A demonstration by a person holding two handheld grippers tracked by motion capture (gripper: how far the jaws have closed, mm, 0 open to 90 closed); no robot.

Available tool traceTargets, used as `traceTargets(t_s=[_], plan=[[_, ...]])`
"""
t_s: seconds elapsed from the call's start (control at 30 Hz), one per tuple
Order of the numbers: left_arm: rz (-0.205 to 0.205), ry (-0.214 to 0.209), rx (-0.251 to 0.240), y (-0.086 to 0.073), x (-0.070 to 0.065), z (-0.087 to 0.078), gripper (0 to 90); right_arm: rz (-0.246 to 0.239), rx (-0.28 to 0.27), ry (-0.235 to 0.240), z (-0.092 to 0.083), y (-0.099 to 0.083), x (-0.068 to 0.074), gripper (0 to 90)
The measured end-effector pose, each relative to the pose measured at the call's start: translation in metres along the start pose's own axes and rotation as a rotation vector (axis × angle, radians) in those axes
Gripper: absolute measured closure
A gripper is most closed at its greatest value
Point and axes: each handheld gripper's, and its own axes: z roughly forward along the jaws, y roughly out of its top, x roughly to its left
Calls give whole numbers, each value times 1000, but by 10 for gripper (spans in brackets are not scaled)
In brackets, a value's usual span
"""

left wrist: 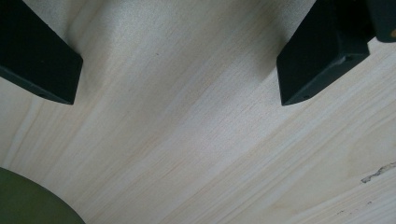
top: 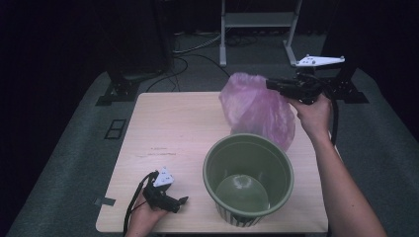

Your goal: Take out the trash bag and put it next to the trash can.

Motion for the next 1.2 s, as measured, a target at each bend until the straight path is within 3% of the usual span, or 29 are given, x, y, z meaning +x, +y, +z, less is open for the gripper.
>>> traceTargets(t_s=[0.37,0.73,1.2], plan=[[0,1,-2,0,0,0,0,14,32,-36,-19,-18,-6,419],[0,1,-2,0,0,0,0,23,31,-86,-56,-46,-5,131],[0,0,-2,0,0,0,0,-5,3,-107,-103,-96,12,102]])
